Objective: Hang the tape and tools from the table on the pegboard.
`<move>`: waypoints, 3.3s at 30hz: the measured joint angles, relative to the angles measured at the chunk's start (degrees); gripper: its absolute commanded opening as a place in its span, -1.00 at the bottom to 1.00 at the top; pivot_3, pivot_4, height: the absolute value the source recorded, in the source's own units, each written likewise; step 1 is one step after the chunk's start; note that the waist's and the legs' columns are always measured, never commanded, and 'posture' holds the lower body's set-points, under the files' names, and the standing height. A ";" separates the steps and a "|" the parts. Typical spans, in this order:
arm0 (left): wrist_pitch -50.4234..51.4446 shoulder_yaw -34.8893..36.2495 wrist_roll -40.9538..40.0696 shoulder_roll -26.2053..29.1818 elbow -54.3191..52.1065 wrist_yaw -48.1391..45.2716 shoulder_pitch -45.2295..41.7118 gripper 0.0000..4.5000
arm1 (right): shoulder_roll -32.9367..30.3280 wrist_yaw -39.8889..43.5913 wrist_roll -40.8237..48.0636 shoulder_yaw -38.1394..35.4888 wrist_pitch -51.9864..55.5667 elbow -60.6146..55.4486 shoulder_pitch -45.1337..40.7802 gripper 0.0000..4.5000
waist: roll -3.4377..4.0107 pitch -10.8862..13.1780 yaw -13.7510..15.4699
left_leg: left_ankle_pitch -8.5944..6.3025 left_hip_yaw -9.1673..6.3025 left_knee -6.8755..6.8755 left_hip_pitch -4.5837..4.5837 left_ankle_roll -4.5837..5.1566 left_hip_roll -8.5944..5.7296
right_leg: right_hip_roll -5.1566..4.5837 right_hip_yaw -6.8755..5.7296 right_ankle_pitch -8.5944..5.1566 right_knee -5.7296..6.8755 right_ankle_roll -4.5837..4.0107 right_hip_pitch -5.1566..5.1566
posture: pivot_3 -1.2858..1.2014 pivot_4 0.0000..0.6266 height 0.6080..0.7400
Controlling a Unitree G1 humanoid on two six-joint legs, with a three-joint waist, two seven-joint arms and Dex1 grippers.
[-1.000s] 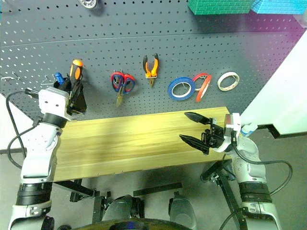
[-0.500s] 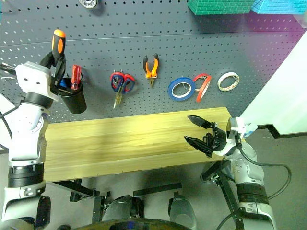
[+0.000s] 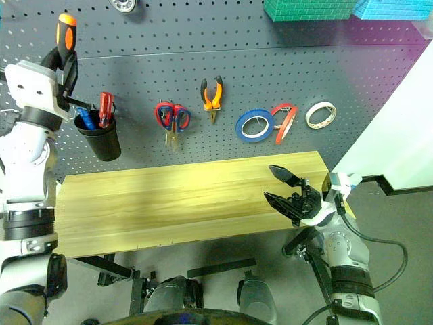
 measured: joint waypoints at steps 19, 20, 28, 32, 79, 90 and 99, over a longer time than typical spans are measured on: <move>-12.85 -0.66 -3.15 -4.47 18.49 -2.56 -2.25 -0.71 | -1.30 -10.70 0.48 0.23 8.26 -15.94 2.43 1.00 | -0.13 -0.30 -0.10 | 0.01 0.02 0.03 0.00 0.00 0.00 | 0.00 0.03 0.00 0.05 0.00 -0.03 | -0.06 -1.00 1.00; -13.23 -0.55 -3.20 -4.48 19.68 -2.34 -2.21 -0.71 | -1.36 -11.27 0.82 0.24 8.92 -16.42 2.60 1.00 | -0.17 -0.32 -0.11 | 0.00 0.02 0.03 0.00 0.01 0.00 | 0.00 0.03 0.00 0.05 0.00 -0.02 | -0.06 -1.00 1.00; -15.46 -0.52 -3.31 -5.06 23.44 -0.64 -1.55 -0.71 | -2.27 -13.68 1.39 0.33 11.23 -18.93 2.73 1.00 | -0.31 -0.48 -0.21 | -0.01 0.02 0.03 0.00 0.02 0.01 | 0.00 0.03 0.00 0.06 0.00 -0.03 | -0.06 -1.00 1.00; -15.19 -0.48 -3.36 -5.71 23.37 0.59 1.09 -0.71 | -2.46 -13.70 1.39 0.33 11.34 -18.95 2.69 1.00 | -0.33 -0.53 -0.25 | -0.01 0.02 0.04 0.00 0.03 0.01 | 0.00 0.04 0.00 0.07 0.00 -0.04 | -0.05 -1.00 1.00; -2.80 1.31 -7.89 -8.83 0.97 4.63 8.39 0.98 | -2.35 -4.92 -1.03 0.32 5.08 -7.45 0.58 1.00 | -0.58 -1.46 0.01 | -0.09 0.00 0.09 0.07 0.15 0.02 | -0.01 0.05 0.00 0.12 0.00 0.03 | -0.03 -1.00 1.00; 3.96 -5.68 -7.94 -10.50 -10.38 -0.10 10.32 0.98 | -1.50 -5.27 -1.60 0.76 4.55 -6.44 -0.69 1.00 | -0.40 -1.57 0.01 | -0.04 0.01 0.10 0.09 0.07 0.01 | -0.01 0.07 0.00 0.12 0.00 0.06 | -0.03 -1.00 1.00; 7.37 -15.99 -8.69 -14.31 -13.10 -8.10 18.04 0.98 | 2.65 -14.19 -6.92 1.84 -0.55 -4.32 -2.90 1.00 | -0.17 -1.70 -0.05 | -0.10 0.04 0.09 0.20 0.15 0.02 | 0.01 0.14 -0.01 0.14 -0.02 0.09 | -0.03 -1.00 1.00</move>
